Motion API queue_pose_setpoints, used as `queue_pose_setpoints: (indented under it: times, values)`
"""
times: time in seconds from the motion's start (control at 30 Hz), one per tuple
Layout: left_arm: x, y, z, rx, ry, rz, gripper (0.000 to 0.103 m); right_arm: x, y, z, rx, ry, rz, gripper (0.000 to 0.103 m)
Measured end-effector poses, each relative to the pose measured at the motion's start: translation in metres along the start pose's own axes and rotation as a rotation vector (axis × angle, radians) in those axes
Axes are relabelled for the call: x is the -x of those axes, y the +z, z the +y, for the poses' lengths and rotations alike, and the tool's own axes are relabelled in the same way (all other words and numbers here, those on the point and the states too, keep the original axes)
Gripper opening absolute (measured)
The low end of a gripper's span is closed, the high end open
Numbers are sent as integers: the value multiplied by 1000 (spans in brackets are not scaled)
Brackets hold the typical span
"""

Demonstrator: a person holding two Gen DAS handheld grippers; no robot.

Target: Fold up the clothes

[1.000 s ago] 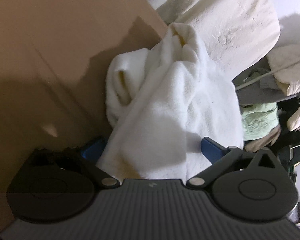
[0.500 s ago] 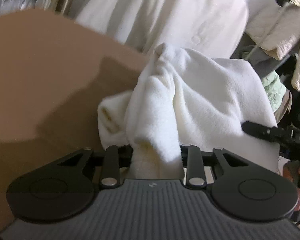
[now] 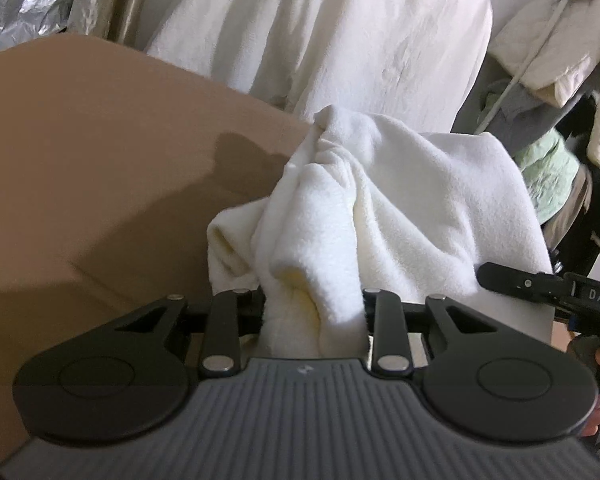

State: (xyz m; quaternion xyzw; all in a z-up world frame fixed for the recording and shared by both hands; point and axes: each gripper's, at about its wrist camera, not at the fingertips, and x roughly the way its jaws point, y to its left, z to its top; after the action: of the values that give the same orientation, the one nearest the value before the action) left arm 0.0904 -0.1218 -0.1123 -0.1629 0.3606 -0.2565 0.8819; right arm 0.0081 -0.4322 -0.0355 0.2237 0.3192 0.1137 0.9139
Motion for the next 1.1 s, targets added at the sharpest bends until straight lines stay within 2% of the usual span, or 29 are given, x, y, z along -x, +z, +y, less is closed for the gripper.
queue_pose_setpoints:
  times: [0.23,0.33,0.53,0.63,0.73,0.8,0.9,0.97,1.1]
  values:
    - [-8,-7,-5,-37,21,14,29,-1,-15,-23,-69,-40,9,59]
    - [-11,-10,-1,-36,35,20,29,-3,-17,-18,-46,-60,2,59]
    - [-4,-9,3,-27,42,3,28,-2,-14,23,102,-139,-28,58]
    - [5,-6,-8,-89,76,-30,28,7,-6,43,125,-159,-48,56]
    - [20,0,-13,-108,117,-56,28,11,5,63,168,-166,-65,56]
    - [37,7,-10,-115,156,-87,28,10,10,81,209,-150,-74,55]
    - [76,24,6,-61,195,-144,28,10,15,114,279,-101,-98,54]
    - [107,34,18,-17,222,-186,28,10,16,139,338,-51,-115,54]
    - [164,48,28,-19,333,-258,28,7,18,184,411,71,-135,54]
